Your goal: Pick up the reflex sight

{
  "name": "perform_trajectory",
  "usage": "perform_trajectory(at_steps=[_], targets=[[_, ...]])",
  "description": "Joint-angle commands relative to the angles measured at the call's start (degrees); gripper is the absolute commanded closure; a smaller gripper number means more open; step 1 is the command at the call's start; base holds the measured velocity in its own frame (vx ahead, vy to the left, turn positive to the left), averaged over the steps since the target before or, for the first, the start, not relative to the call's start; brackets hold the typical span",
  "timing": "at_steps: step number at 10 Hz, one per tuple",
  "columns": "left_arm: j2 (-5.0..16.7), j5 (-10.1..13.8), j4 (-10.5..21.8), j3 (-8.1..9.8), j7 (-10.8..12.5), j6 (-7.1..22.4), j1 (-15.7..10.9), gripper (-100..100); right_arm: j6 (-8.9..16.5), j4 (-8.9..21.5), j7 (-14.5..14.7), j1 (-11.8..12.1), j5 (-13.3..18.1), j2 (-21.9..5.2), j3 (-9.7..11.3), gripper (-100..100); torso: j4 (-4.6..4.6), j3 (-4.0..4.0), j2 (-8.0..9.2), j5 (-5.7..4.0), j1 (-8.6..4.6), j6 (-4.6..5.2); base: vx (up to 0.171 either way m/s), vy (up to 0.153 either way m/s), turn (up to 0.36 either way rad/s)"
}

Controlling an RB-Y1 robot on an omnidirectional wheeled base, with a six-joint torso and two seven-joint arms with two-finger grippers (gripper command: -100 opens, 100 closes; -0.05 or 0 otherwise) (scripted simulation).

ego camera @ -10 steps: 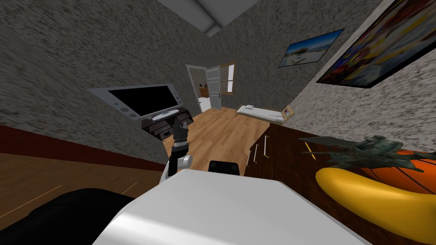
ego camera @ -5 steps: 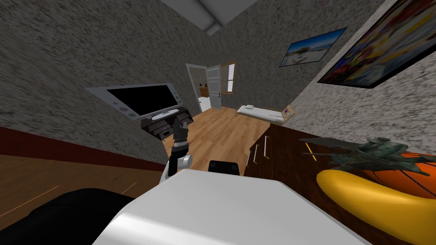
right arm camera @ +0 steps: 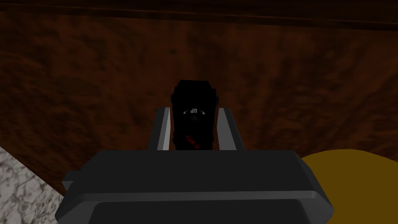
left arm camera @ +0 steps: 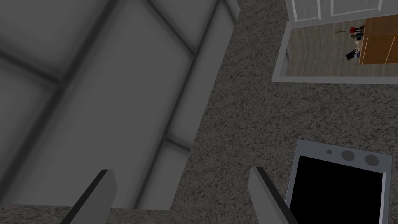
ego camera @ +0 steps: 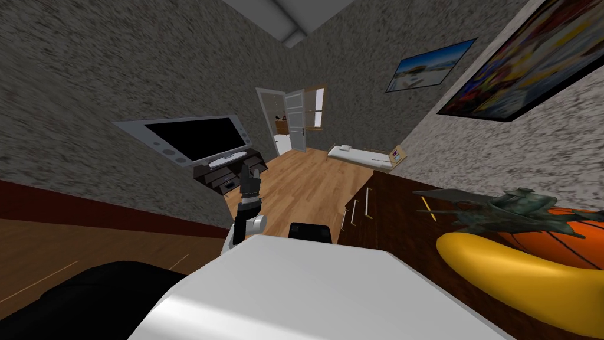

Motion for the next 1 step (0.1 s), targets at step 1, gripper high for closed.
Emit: perform_trajectory(at_steps=[1], targets=[[0.0,0.0,0.0,0.0,0.0,0.0,0.0,0,0.0,0.0,0.0,0.0,0.0,0.0,0.0,0,0.0,0.0,0.0,0.0,0.0,0.0,0.0,0.0,0.0]])
